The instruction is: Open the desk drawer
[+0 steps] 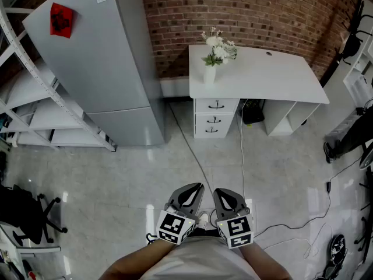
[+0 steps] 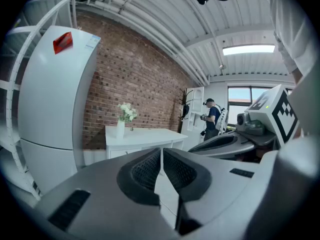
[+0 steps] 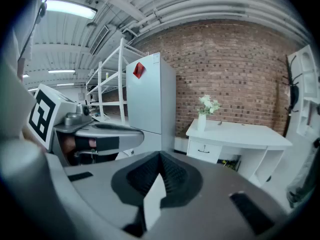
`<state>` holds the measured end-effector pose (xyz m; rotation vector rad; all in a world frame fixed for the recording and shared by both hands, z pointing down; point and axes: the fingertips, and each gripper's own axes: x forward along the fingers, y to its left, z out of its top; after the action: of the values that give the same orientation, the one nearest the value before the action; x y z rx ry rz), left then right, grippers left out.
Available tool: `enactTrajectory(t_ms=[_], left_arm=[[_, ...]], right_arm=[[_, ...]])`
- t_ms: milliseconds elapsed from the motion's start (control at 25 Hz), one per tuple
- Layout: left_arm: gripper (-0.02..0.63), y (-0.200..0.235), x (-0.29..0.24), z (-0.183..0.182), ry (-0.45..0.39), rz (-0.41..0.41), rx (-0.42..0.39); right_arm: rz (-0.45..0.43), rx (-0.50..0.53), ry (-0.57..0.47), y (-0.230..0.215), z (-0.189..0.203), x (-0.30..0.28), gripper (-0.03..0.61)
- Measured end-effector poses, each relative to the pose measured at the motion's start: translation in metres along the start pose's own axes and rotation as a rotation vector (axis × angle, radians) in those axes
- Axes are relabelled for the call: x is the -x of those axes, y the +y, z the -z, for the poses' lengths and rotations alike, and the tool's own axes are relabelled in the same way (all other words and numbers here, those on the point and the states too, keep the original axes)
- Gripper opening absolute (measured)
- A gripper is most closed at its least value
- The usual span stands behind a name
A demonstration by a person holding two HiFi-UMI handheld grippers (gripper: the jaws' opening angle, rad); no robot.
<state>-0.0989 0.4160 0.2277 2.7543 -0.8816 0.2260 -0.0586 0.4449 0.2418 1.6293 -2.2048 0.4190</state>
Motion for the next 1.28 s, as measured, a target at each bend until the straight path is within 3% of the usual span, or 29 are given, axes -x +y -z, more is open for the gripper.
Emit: enactTrajectory(t_ms=[1280], left_arm=[[0.021, 0.002, -0.022, 0.017, 0.053, -0.008, 0.023]], right_arm=[[-0.010, -0.076, -0.021, -0.030, 0.007, -0.010, 0.015]])
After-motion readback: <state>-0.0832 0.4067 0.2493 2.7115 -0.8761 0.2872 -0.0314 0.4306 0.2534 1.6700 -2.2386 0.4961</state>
